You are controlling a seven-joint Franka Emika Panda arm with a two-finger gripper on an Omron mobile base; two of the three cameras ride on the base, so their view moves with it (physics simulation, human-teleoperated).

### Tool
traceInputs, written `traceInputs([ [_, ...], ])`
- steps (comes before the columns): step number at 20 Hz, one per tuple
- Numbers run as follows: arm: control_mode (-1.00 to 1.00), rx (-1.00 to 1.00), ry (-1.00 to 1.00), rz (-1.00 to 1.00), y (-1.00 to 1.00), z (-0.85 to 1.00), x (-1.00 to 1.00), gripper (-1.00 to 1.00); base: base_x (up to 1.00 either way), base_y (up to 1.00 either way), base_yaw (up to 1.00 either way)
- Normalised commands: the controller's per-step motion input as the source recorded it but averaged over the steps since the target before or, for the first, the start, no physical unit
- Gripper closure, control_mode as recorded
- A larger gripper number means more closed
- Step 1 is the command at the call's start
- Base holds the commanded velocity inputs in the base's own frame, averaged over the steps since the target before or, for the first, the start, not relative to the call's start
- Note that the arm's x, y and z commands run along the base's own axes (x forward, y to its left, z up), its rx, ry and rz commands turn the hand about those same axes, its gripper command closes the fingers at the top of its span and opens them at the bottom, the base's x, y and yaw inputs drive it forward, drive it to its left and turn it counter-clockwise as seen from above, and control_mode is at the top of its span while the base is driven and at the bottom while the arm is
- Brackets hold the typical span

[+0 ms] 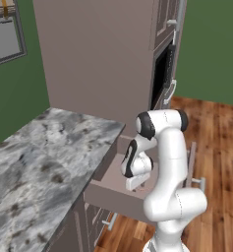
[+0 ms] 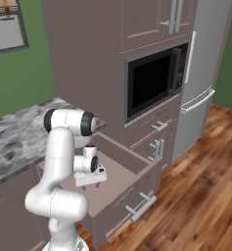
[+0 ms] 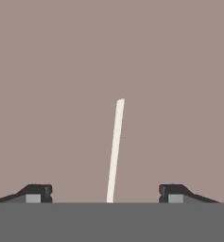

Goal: Take a straw from the drawer in front and place it inside the glass cup on the dining counter.

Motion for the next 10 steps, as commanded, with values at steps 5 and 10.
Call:
traceInputs([
  [5,-1.0,0.0,0.0,0.0,0.0,-0.16,0.19,-1.0,0.0,0.0,0.0],
  [10,-1.0,0.0,0.0,0.0,0.0,-0.56,0.03,-1.0,0.0,0.0,0.0],
])
